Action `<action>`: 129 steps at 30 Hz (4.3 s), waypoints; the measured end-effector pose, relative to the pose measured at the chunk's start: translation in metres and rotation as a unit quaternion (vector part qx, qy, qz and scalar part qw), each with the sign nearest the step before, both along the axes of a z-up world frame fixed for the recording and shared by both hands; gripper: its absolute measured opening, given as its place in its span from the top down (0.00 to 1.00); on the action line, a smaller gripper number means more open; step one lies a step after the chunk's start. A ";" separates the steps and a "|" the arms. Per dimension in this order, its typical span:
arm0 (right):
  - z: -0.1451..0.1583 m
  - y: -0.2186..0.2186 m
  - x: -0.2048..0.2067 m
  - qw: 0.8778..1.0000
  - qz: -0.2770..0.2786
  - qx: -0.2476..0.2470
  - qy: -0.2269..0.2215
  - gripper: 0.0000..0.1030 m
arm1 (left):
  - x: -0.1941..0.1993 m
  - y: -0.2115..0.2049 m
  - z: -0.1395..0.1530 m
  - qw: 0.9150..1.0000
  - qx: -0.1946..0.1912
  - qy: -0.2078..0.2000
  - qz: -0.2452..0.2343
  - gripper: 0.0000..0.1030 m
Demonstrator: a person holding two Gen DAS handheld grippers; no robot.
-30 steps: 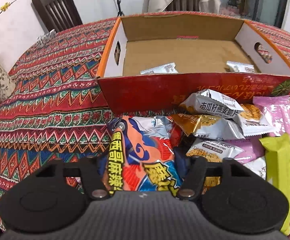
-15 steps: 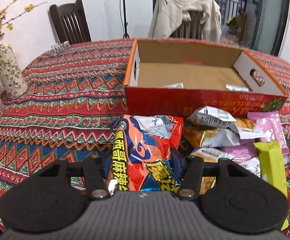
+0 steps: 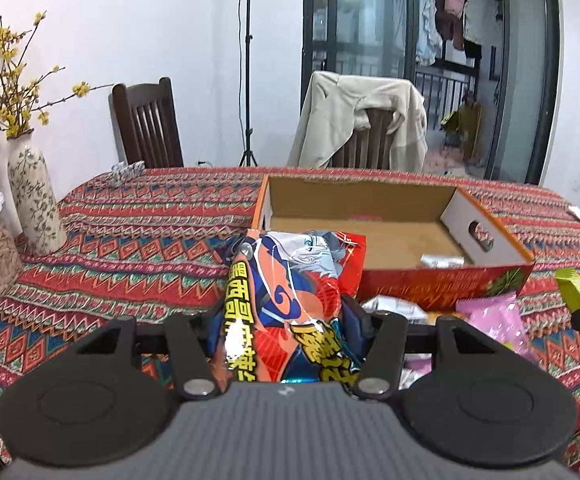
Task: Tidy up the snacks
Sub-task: 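Place the chip bag in the box with the left gripper while the right drops the bar in, then grasp the pink packet with the left gripper while the right grasps a green bar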
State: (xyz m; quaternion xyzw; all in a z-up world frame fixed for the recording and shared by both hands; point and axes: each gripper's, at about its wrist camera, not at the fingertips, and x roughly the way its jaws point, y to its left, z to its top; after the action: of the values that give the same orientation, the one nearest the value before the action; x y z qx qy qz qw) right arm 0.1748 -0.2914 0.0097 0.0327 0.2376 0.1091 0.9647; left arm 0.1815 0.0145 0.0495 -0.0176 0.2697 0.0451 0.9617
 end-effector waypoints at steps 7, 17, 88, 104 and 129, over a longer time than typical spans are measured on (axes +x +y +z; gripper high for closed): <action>0.017 0.015 0.017 1.000 0.010 0.000 -0.026 0.66 | 0.015 -0.011 0.012 0.999 -0.015 -0.030 -0.012 0.46; 0.047 0.051 0.066 0.998 0.028 -0.017 -0.059 0.65 | 0.061 -0.029 0.025 0.998 -0.025 -0.062 -0.018 0.46; 0.051 0.063 0.057 0.998 0.040 -0.016 -0.045 0.00 | 0.032 0.005 0.035 0.993 -0.053 -0.103 0.020 0.00; -0.008 0.077 -0.020 0.997 0.053 -0.053 0.028 0.05 | -0.048 0.046 -0.019 0.998 -0.036 -0.044 0.026 0.00; -0.012 0.069 -0.036 0.999 0.045 -0.006 0.021 0.64 | -0.030 0.057 -0.070 0.993 -0.073 0.061 0.073 0.00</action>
State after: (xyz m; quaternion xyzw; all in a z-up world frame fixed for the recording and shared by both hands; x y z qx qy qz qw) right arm 0.1390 -0.2224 -0.0023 0.0188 0.2595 0.1500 0.9538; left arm 0.1514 0.0712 -0.0201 -0.1051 0.3285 0.0966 0.9336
